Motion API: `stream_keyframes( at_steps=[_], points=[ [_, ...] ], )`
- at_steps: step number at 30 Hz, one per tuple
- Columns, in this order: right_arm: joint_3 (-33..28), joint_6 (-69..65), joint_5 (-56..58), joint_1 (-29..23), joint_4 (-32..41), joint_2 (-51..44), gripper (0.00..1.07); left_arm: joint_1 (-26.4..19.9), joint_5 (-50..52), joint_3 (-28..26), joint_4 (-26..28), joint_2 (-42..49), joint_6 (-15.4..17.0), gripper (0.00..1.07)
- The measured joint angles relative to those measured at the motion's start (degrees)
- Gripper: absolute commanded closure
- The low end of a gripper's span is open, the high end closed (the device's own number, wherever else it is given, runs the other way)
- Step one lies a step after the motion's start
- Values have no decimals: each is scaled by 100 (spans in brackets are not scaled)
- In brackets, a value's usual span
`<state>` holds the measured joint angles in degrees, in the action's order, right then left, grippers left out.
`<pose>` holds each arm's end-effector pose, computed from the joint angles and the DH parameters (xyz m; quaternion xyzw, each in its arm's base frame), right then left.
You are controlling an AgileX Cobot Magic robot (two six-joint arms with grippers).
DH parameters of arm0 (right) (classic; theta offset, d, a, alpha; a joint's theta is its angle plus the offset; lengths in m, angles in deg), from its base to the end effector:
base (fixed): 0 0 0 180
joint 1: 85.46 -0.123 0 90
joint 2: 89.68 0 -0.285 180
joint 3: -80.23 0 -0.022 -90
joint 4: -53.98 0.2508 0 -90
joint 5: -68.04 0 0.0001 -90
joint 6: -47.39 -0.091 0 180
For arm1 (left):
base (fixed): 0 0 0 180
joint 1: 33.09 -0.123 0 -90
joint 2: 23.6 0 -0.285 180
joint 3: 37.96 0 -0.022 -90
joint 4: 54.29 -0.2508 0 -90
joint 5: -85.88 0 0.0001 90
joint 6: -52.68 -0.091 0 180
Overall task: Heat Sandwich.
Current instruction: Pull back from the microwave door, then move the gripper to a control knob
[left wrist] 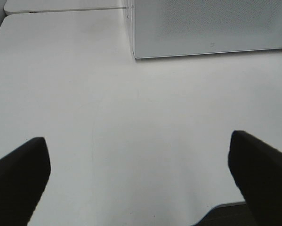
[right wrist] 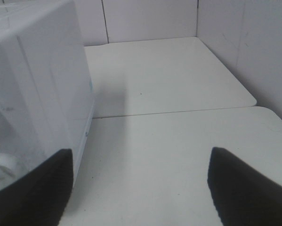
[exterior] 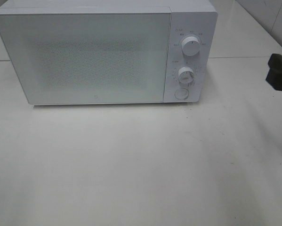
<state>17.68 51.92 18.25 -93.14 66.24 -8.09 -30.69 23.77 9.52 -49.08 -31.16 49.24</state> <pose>0.2126 0.0138 0.2066 0.0278 0.7364 0.0056 0.6760 -0.0091 -0.0069 0.2809 0.0462 0.8512 -0.0406 0.5212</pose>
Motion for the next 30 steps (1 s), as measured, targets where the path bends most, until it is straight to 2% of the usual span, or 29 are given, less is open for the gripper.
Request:
stream_keyframes(
  at_steps=[2, 3, 4, 7, 8, 9, 13, 18, 30],
  points=[
    [-46, 321, -195, -344, 304, 149, 31, 0, 0, 0, 0, 0, 0, 9],
    [-46, 321, -195, -344, 304, 149, 31, 0, 0, 0, 0, 0, 0, 9],
    [-69, 659, -378, -728, 647, 344, 31, 0, 0, 0, 0, 0, 0, 9],
    [-74, 1089, -705, -1266, 1295, 590, 31, 0, 0, 0, 0, 0, 0, 9],
    [-74, 1255, -963, -1599, 1673, 773, 31, 0, 0, 0, 0, 0, 0, 9],
    [-74, 1255, -963, -1599, 1673, 773, 31, 0, 0, 0, 0, 0, 0, 9],
    [-17, 1352, -1375, -2349, 2555, 1186, 31, 0, 0, 0, 0, 0, 0, 9],
    [201, 1369, -1581, -2825, 3151, 1610, 31, 0, 0, 0, 0, 0, 0, 9],
    [768, 1656, -1765, -3661, 3707, 2303, 31, 0, 0, 0, 0, 0, 0, 9]
  ],
)
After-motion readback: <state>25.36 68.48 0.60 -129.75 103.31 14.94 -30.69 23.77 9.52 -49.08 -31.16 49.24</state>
